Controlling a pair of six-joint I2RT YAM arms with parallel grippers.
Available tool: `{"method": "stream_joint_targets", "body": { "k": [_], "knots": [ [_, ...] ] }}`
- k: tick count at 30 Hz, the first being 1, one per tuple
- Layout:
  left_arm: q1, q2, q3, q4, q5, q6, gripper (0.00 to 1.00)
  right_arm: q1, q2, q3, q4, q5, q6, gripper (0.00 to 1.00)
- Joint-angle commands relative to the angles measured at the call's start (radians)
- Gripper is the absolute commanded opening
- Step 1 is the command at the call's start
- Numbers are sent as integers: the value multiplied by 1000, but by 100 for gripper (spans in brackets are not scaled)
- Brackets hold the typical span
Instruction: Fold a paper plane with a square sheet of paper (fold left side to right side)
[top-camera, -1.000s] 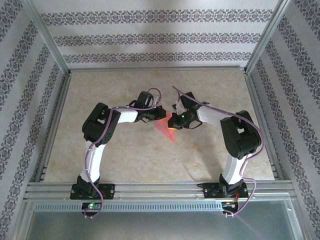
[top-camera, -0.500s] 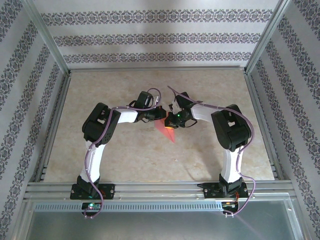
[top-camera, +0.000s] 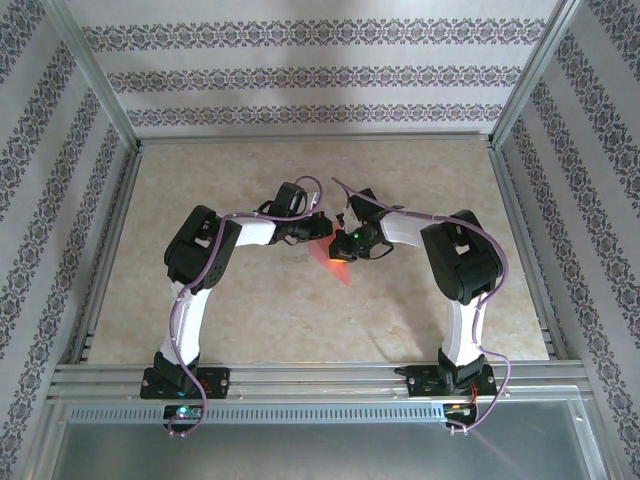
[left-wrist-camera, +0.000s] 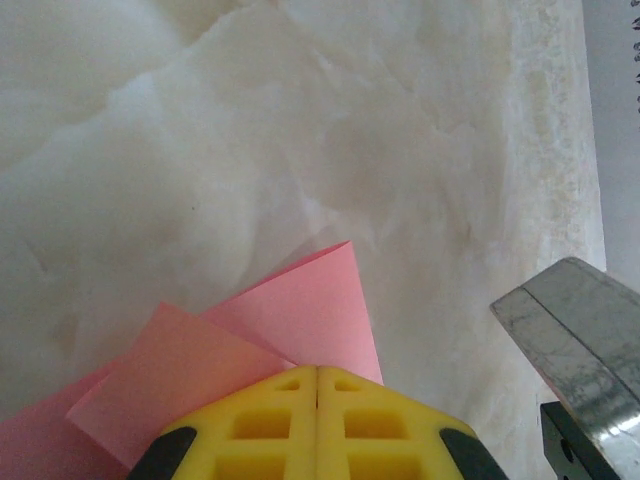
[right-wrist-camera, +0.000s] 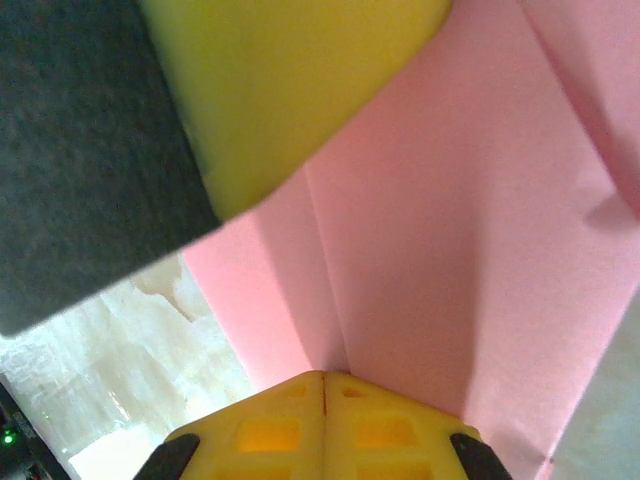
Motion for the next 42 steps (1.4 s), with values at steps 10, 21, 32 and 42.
{"method": "stream_joint_targets", "body": {
  "k": [10,21,32,42],
  "knots": [
    [-4,50,-12,-138,-110,46,0,8,-89,-137,-76,21,-10,0],
    [0,54,1,-147,-109,54,0,4,-192,-284,-80,-5,1,0],
    [2,-31,80,-53,12,-52,14,-63,-474,-311,-143,-17,-30,15],
    [86,-277,14,-117,-47,-7,34,-122,-327,-170,58,7,-90,38]
  ]
}}
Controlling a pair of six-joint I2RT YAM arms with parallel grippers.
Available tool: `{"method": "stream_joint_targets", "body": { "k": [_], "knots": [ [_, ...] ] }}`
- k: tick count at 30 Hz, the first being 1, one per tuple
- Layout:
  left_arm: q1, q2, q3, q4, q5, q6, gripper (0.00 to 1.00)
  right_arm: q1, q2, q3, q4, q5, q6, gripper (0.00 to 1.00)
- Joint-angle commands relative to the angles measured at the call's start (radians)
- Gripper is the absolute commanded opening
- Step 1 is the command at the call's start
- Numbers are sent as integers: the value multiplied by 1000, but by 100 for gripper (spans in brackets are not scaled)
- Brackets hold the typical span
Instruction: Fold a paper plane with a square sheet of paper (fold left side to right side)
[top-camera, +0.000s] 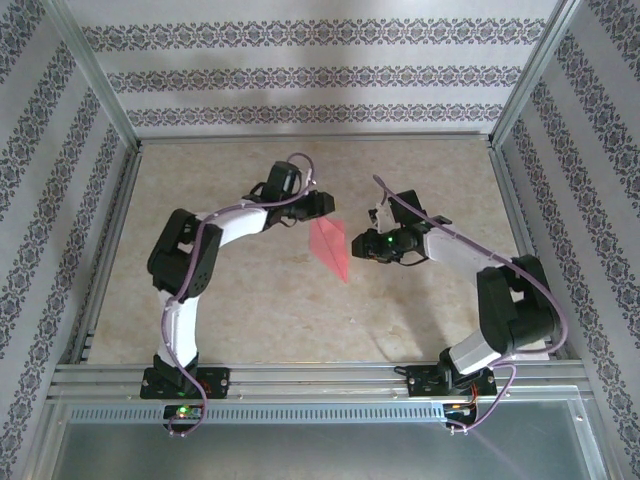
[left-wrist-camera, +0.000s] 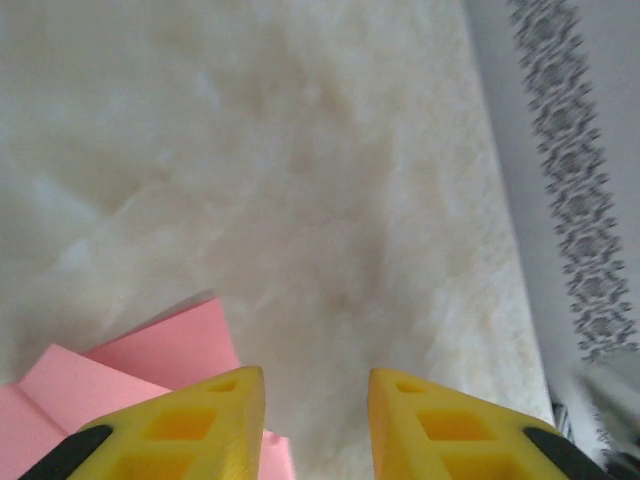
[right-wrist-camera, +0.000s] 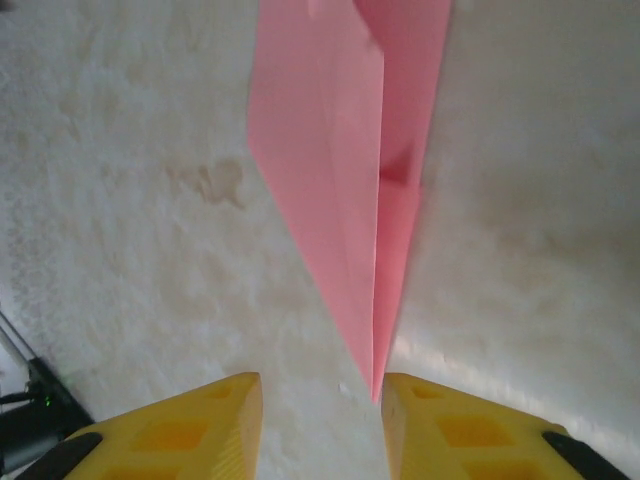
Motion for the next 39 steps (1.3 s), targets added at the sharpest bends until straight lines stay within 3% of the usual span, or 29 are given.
{"method": "stream_joint_targets", "body": {
  "k": [1,11,15,18,22,25,27,32,39],
  "knots": [
    [55,-124,-74,-26,-39,25,36,1,88,61,106,6,-37,39],
    [87,-260,-284,12,-70,1,40,4,310,181,175,-33,-57,38],
    [91,-263,-300,19,-65,-6,40,7,352,197,185,-63,-59,31],
    [95,-265,-292,12,-62,-4,41,5,357,197,188,-82,-63,20],
    [113,-274,-289,35,-40,-29,47,-8,284,175,188,-90,-62,0],
    [130,-312,-298,50,-52,-58,62,-32,170,153,188,-101,-62,0],
    [140,-345,-307,77,-40,-82,68,-47,96,137,201,-132,-55,0],
    [155,-411,-324,296,94,-206,69,-89,-47,110,260,-247,-10,0],
    [134,-407,-293,585,260,-379,67,-101,-170,78,485,-373,148,0]
  ]
}}
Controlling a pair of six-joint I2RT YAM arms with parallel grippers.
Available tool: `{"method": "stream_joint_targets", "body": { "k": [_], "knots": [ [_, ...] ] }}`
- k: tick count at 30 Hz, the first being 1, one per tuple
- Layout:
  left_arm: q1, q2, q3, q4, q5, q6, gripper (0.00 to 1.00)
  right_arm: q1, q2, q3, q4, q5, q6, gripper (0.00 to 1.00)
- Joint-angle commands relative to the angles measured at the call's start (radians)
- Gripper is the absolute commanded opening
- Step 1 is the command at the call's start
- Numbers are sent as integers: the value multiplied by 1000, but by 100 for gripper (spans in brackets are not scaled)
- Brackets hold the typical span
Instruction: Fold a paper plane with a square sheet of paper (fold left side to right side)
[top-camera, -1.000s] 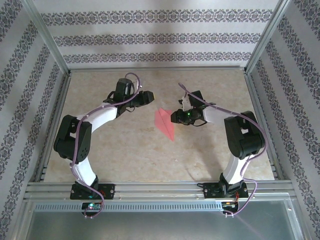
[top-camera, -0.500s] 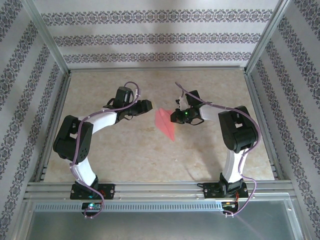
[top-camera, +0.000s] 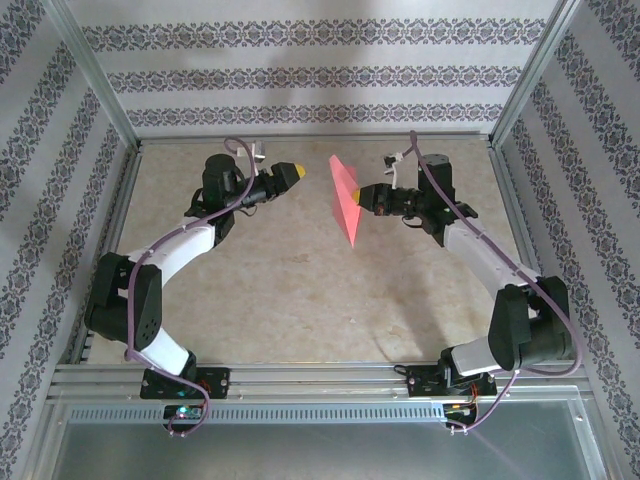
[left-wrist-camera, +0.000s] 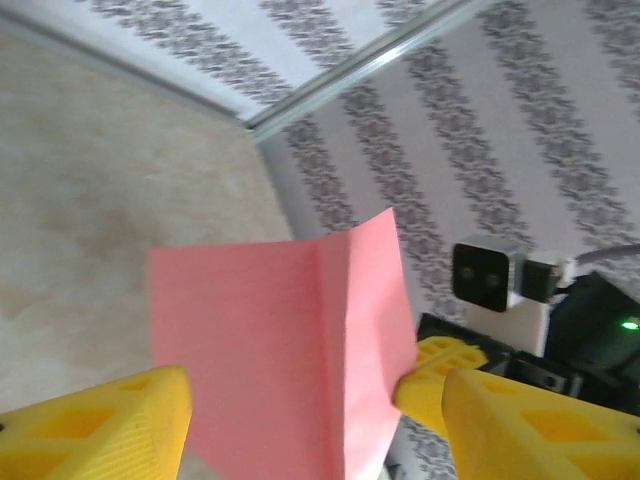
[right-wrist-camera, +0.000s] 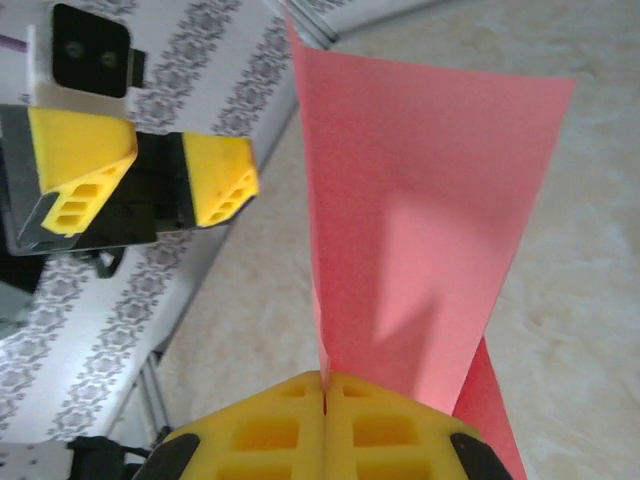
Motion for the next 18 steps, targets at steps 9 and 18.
{"method": "stream_joint_targets", "body": {
  "k": [9,18],
  "knots": [
    [-71,71,72,248,152,-133,60,46,-12,36,170,-149,160,0],
    [-86,108,90,258,173,-140,40,87,22,56,191,-143,186,0]
  ]
}}
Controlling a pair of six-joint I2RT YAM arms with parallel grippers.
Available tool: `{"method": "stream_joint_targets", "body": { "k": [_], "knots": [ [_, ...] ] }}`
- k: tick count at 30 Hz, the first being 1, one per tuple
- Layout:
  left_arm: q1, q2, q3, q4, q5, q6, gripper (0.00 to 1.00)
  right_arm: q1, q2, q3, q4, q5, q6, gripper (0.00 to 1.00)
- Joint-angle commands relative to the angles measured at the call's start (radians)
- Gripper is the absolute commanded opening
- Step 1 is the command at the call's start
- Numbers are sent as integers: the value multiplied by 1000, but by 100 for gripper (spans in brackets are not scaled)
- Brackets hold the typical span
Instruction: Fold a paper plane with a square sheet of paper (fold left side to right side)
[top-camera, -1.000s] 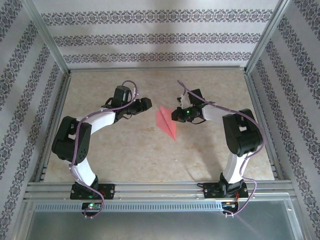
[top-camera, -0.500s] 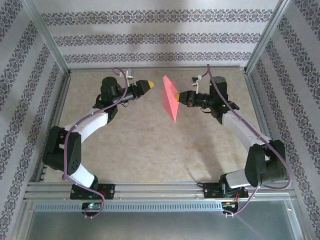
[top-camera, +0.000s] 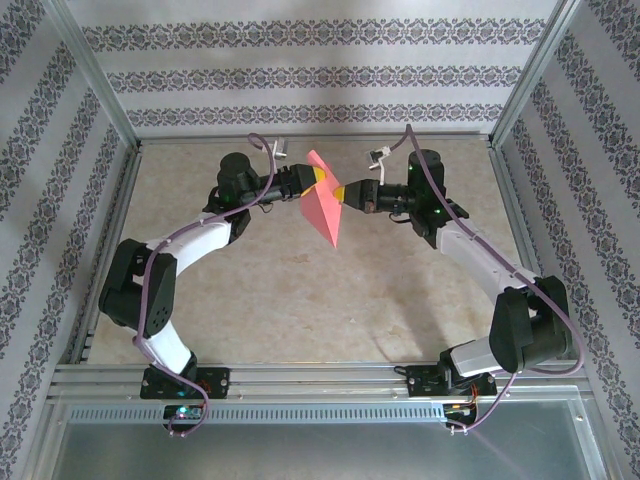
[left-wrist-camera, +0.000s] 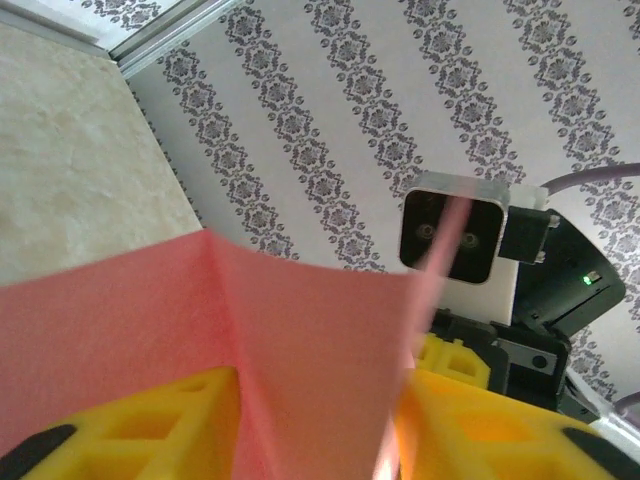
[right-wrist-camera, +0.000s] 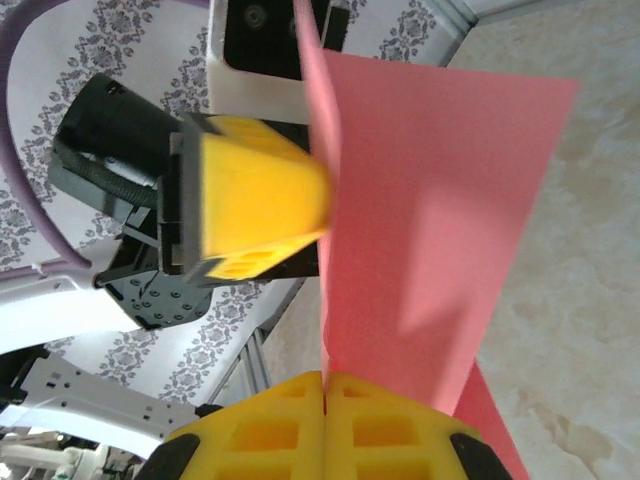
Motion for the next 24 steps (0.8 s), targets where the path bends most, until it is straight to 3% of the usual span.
{"method": "stream_joint_targets", "body": {
  "k": [1,6,10,17,24],
  "knots": [
    [-10,3,26,88,23,-12,35,5,16,29,41,-19,19,0],
    [-9,-9,28,65,9,8,14,-5,17,18,38,8,32,5],
    [-10,-15,31,63,-2,8,6,-25,6,11,21,23,35,14],
    [-10,-25,40,40,-22,29,4,-94,-91,-61,-40,113,6,42],
    [-10,-14,57,45,-27,23,4,-40,-121,-134,-84,127,-4,69]
  ]
}}
